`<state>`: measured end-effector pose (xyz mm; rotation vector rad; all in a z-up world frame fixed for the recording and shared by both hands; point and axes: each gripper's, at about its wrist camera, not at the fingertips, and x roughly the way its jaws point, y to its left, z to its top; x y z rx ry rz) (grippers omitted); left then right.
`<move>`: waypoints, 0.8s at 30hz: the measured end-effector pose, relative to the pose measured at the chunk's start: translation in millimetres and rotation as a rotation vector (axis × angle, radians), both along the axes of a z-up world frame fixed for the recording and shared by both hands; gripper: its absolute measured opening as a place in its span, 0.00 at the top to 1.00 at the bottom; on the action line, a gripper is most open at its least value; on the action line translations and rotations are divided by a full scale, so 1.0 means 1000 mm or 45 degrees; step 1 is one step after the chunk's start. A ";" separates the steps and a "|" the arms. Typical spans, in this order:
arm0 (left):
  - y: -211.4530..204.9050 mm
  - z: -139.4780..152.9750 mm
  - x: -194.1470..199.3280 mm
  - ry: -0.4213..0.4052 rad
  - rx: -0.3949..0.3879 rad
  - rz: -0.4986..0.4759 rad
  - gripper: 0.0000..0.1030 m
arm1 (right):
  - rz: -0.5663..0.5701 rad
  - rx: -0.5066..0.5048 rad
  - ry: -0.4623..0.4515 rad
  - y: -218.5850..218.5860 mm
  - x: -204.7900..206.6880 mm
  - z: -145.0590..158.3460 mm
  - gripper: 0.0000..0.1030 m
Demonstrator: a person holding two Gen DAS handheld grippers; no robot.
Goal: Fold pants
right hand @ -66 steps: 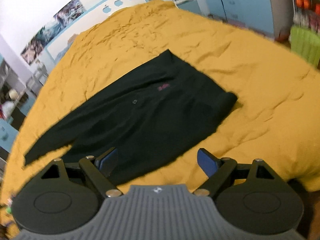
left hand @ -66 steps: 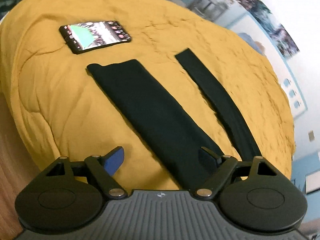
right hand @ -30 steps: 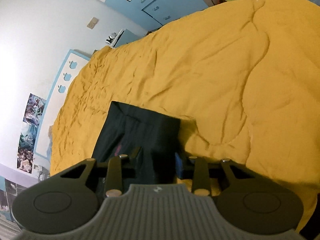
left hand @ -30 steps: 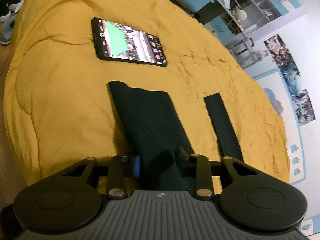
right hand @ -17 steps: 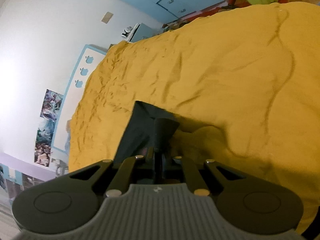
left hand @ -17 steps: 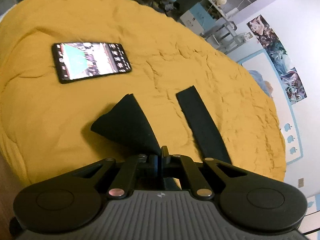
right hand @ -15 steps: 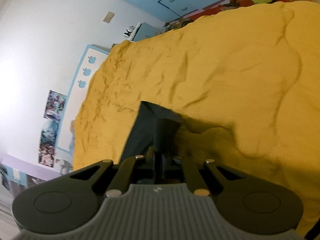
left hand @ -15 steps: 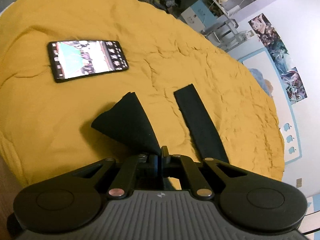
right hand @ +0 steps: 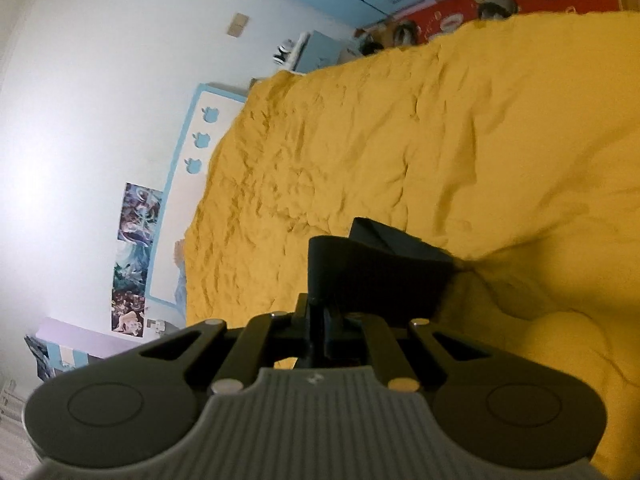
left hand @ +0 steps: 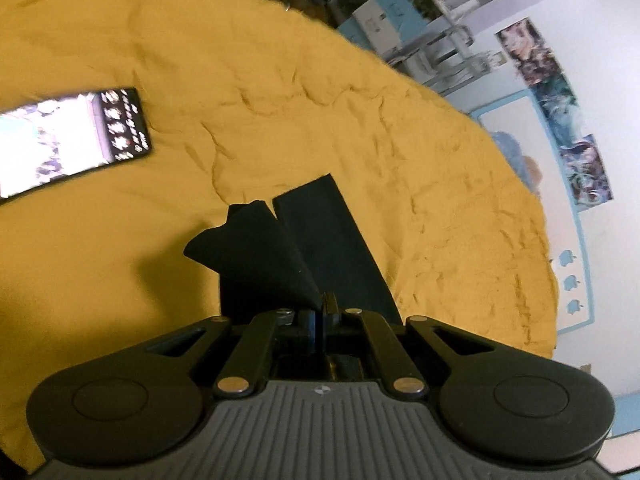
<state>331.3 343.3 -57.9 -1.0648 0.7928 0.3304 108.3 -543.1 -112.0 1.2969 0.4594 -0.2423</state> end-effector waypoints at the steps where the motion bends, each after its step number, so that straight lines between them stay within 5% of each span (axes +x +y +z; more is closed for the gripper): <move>1: 0.000 -0.005 0.011 0.028 -0.017 0.005 0.98 | 0.003 0.016 0.018 -0.002 0.008 -0.003 0.99; 11: -0.003 -0.043 0.131 0.220 -0.035 0.023 0.98 | 0.066 0.141 0.228 -0.029 0.122 -0.041 0.99; 16: -0.016 -0.051 0.190 0.283 0.067 0.003 0.99 | 0.066 0.153 0.320 -0.044 0.192 -0.062 0.99; 24: -0.019 -0.079 0.226 0.365 0.090 0.026 0.99 | 0.095 0.139 0.375 -0.046 0.273 -0.089 0.99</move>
